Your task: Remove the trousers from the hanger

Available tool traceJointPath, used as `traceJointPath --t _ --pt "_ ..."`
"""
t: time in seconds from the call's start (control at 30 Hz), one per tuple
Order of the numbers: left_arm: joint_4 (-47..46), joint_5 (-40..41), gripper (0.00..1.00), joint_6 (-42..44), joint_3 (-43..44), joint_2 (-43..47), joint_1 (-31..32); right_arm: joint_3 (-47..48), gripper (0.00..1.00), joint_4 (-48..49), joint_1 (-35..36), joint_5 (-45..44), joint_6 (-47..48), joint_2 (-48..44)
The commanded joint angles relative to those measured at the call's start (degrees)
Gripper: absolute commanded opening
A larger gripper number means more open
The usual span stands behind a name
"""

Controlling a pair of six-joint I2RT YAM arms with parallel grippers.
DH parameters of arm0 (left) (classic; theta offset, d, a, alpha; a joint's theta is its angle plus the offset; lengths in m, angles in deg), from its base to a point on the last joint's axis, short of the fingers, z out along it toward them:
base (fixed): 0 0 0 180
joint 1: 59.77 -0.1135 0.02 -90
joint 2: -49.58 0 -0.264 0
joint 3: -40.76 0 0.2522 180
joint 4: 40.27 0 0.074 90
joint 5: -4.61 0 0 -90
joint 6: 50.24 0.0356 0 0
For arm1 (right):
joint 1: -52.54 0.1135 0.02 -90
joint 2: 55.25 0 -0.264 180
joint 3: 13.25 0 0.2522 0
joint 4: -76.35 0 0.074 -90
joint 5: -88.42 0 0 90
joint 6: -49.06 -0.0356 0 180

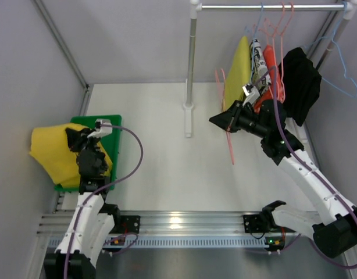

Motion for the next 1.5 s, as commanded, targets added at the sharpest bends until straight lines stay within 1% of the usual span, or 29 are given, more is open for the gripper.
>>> traceJointPath --t 0.0,0.03,0.1,0.17,0.2,0.23,0.27,0.3,0.37,0.4,0.43,0.5,0.53,0.57,0.6,0.63,0.67,0.77,0.8,0.83,0.93,0.97,1.03,1.07,1.1,1.2,1.27,1.37,1.47 --pt "-4.6 -7.5 0.0 -9.9 2.0 -6.8 -0.4 3.8 0.0 -0.2 0.8 0.6 2.0 0.4" --pt "-3.8 -8.6 0.0 -11.8 2.6 -10.9 -0.4 4.1 0.0 -0.6 0.8 0.7 2.4 0.6" --pt "-2.5 -12.3 0.0 -17.5 5.1 -15.1 -0.3 4.9 0.0 -1.6 0.8 0.7 2.9 0.7" --pt "-2.8 -15.3 0.03 -20.2 7.5 -21.1 -0.3 5.5 0.0 -2.2 0.7 0.9 3.9 0.8" --pt "-3.1 -16.0 0.09 -22.0 8.4 -23.3 -0.3 6.0 0.0 -2.5 0.7 1.2 4.1 0.7" --pt "-3.0 -16.5 0.15 -23.2 9.3 -27.6 -0.3 6.2 0.0 -2.6 0.7 1.2 4.2 0.8" --pt "-2.3 -16.7 0.22 -24.3 10.4 -29.6 -0.4 6.5 0.0 -2.9 0.8 1.2 4.5 0.7" --pt "-1.0 -17.3 0.37 -27.0 13.4 -31.3 -0.3 6.8 0.0 -3.4 0.7 1.2 4.7 0.6" --pt "6.5 -17.9 0.48 -30.2 17.3 -34.7 -0.4 7.3 0.0 -4.0 0.7 1.1 5.2 0.2" --pt "9.9 -18.9 0.54 -33.7 21.5 -35.4 -0.3 7.8 0.0 -5.2 0.8 0.9 5.5 0.0" --pt "17.2 -19.6 0.62 -35.7 23.5 -35.6 -0.4 8.0 0.0 -5.9 0.7 0.7 6.1 -0.6" --pt "24.3 -22.7 0.69 -41.5 27.1 -34.9 -0.3 8.2 0.0 -7.3 0.7 0.5 6.9 -1.4" --pt "27.7 -23.6 0.8 -43.3 29.9 -33.7 -0.3 8.3 0.0 -8.7 0.7 0.4 7.6 -2.4" --pt "34.2 -24.4 0.88 -45.0 31.2 -32.9 -0.3 8.2 0.0 -9.6 0.7 0.3 7.9 -2.8" --pt "37.6 -25.3 0.95 -47.9 32.3 -31.2 -0.3 8.3 0.0 -10.5 0.7 0.0 8.3 -3.2" --pt "40.3 -25.2 0.99 -49.3 34.1 -30.2 -0.3 8.4 0.0 -12.1 0.7 -0.1 9.0 -4.1" --pt "45.3 -25.1 0.99 -50.7 34.9 -29.2 -0.3 8.4 0.0 -12.7 0.7 -0.1 9.2 -4.4" --pt "52.3 -24.9 0.99 -55.1 38.3 -25.0 -0.3 8.7 0.0 -14.6 0.7 -0.3 9.9 -5.6" --pt "56.2 -25.3 0.99 -57.3 39.2 -23.9 -0.3 9.0 0.0 -15.0 0.7 -0.4 10.0 -5.7" --pt "57.9 -26.5 0.99 -58.0 40.1 -21.1 -0.3 9.4 0.0 -15.4 0.7 -0.6 10.0 -5.9" --pt "60.9 -37.0 0.99 -60.2 43.5 -14.6 -0.3 10.9 0.0 -16.7 0.8 -0.8 9.3 -5.6" --pt "61.9 -42.1 0.99 -61.5 45.2 -12.9 -0.3 12.3 0.0 -17.7 0.7 -0.8 8.5 -4.9" --pt "63.6 -46.6 0.99 -62.1 47.5 -12.8 -0.3 13.9 0.0 -18.9 0.7 -0.6 7.6 -3.6" --pt "64.7 -50.1 0.99 -62.1 48.7 -13.0 -0.3 14.7 0.0 -19.5 0.7 -0.4 7.2 -2.9" --pt "65.7 -51.6 0.99 -63.9 50.6 -13.9 -0.3 16.6 0.0 -19.9 0.7 -0.2 6.7 -1.4" --pt "66.9 -54.7 0.99 -64.8 52.3 -15.4 -0.3 21.5 0.0 -21.1 0.8 -2.0 5.2 2.3" --pt "66.7 -54.7 0.99 -65.5 52.8 -15.9 -0.3 26.5 0.0 -22.4 0.7 -4.4 3.4 4.6" --pt "65.1 -54.4 0.99 -66.3 53.3 -16.4 -0.3 31.9 0.0 -21.8 0.7 -4.5 0.7 10.2" --pt "64.3 -53.5 0.99 -66.6 54.0 -16.8 -0.3 43.2 0.0 -21.9 0.5 -2.6 -1.4 20.3"
